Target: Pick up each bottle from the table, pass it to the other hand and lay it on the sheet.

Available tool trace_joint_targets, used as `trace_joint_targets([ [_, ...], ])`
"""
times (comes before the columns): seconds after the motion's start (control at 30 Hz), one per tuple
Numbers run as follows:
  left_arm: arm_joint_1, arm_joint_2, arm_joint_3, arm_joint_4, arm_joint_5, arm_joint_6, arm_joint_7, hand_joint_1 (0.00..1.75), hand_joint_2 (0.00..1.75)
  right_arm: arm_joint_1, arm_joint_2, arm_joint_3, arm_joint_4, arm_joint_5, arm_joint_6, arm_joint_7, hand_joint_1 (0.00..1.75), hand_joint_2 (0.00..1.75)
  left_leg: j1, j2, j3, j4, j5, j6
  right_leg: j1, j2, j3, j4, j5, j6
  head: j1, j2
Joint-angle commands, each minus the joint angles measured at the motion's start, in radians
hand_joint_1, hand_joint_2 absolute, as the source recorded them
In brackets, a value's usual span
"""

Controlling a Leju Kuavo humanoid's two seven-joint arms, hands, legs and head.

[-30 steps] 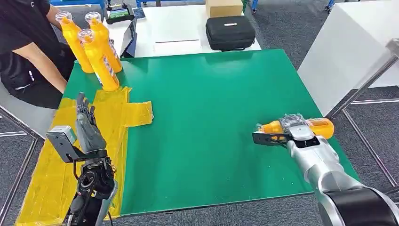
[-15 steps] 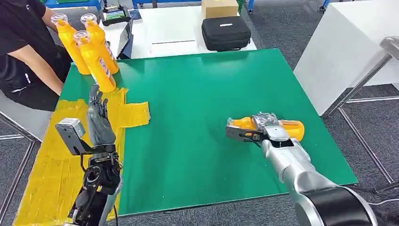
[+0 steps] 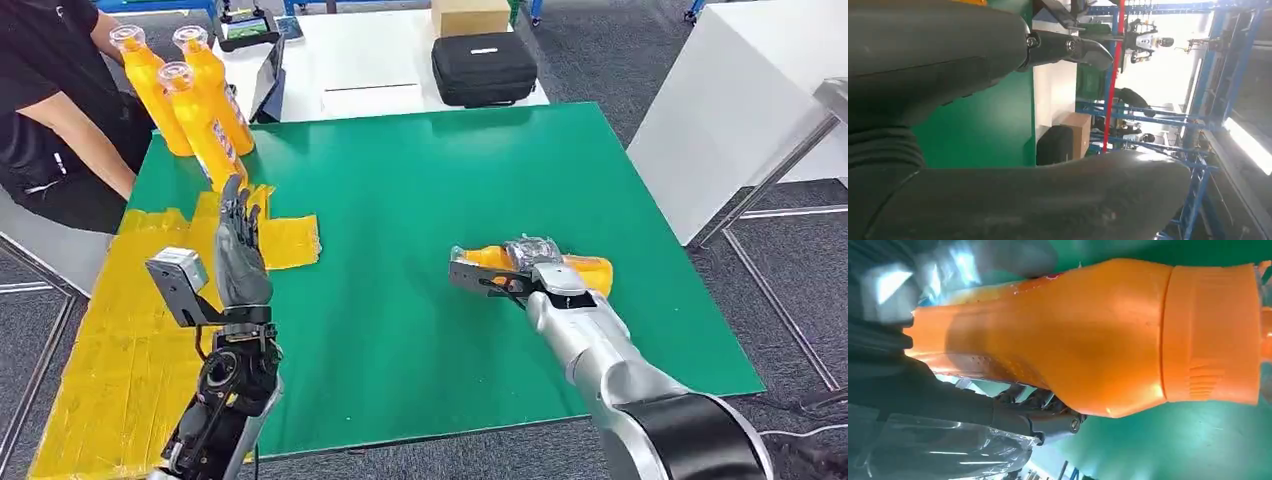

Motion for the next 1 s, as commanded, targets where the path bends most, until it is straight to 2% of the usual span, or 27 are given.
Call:
trace_joint_targets([
  [0.03, -0.047, 0.021, -0.048, 0.069, 0.004, 0.002, 0.0, 0.0, 0.0, -0.045, 0.013, -0.033, 0.039, -0.004, -0.001, -0.006, 1.75, 1.75, 0.0, 0.001, 0.001, 0.0, -0.001, -0.001, 0.0, -0.001, 0.001, 0.0, -0.001, 0.0, 0.0, 0.0],
  [0.17, -0.074, 0.004, -0.074, 0.102, 0.008, -0.006, 0.002, 0.0, 0.0, -0.07, 0.024, -0.019, 0.032, 0.008, -0.011, -0.007, 1.75, 1.75, 0.0, 0.001, 0.0, 0.0, -0.001, -0.001, 0.0, -0.001, -0.001, 0.001, -0.001, 0.0, 0.0, 0.0],
  [0.2, -0.084, -0.001, -0.085, 0.117, 0.01, -0.014, 0.003, 0.0, 0.0, -0.093, 0.039, -0.014, 0.023, 0.013, -0.037, -0.013, 1.75, 1.75, -0.001, 0.001, 0.0, 0.001, -0.001, -0.001, 0.0, -0.002, 0.0, 0.001, -0.002, 0.0, 0.0, 0.0],
  [0.37, -0.099, -0.014, -0.091, 0.134, 0.023, -0.011, -0.007, 0.0, 0.0, -0.161, 0.117, -0.011, 0.001, 0.0, -0.022, -0.058, 1.75, 1.75, -0.001, 0.005, -0.003, 0.001, -0.001, -0.001, -0.001, 0.003, -0.005, 0.002, 0.0, 0.0, 0.0, 0.0],
  [0.4, -0.099, -0.013, -0.091, 0.135, 0.023, -0.011, -0.007, 0.0, 0.0, -0.16, 0.128, -0.01, 0.0, 0.001, -0.021, -0.048, 1.75, 1.75, -0.002, 0.009, 0.0, 0.004, -0.004, -0.002, -0.001, 0.004, -0.002, 0.006, -0.003, 0.0, 0.0, 0.0],
  [0.43, -0.099, -0.013, -0.091, 0.135, 0.023, -0.011, -0.007, 0.0, 0.0, -0.16, 0.128, -0.01, 0.0, 0.001, -0.021, -0.048, 1.75, 1.75, -0.001, 0.005, -0.002, 0.001, -0.001, -0.001, 0.0, 0.002, -0.004, 0.002, 0.0, 0.0, 0.0, 0.0],
  [0.7, -0.098, -0.01, -0.091, 0.134, 0.027, -0.012, -0.009, 0.0, 0.0, -0.15, 0.121, -0.004, 0.003, -0.002, -0.036, -0.069, 1.75, 1.75, 0.0, 0.001, -0.001, 0.001, -0.001, -0.001, 0.001, -0.002, -0.001, 0.001, -0.002, 0.0, 0.0, 0.0],
  [0.87, -0.101, -0.022, -0.096, 0.126, 0.028, -0.012, -0.021, 0.0, 0.0, -0.125, 0.208, 0.035, 0.001, 0.011, -0.034, -0.109, 1.75, 1.75, 0.0, 0.004, -0.001, 0.001, -0.002, -0.002, 0.0, 0.0, -0.001, 0.002, -0.002, -0.001, 0.0, 0.0],
  [1.0, -0.092, -0.018, -0.108, 0.09, 0.02, -0.005, -0.03, 0.0, 0.0, -0.114, 0.235, 0.037, -0.005, -0.021, -0.032, -0.141, 1.75, 1.75, 0.001, 0.002, -0.004, 0.0, 0.0, -0.002, 0.001, -0.001, -0.004, 0.001, -0.001, -0.001, 0.0, 0.0],
])
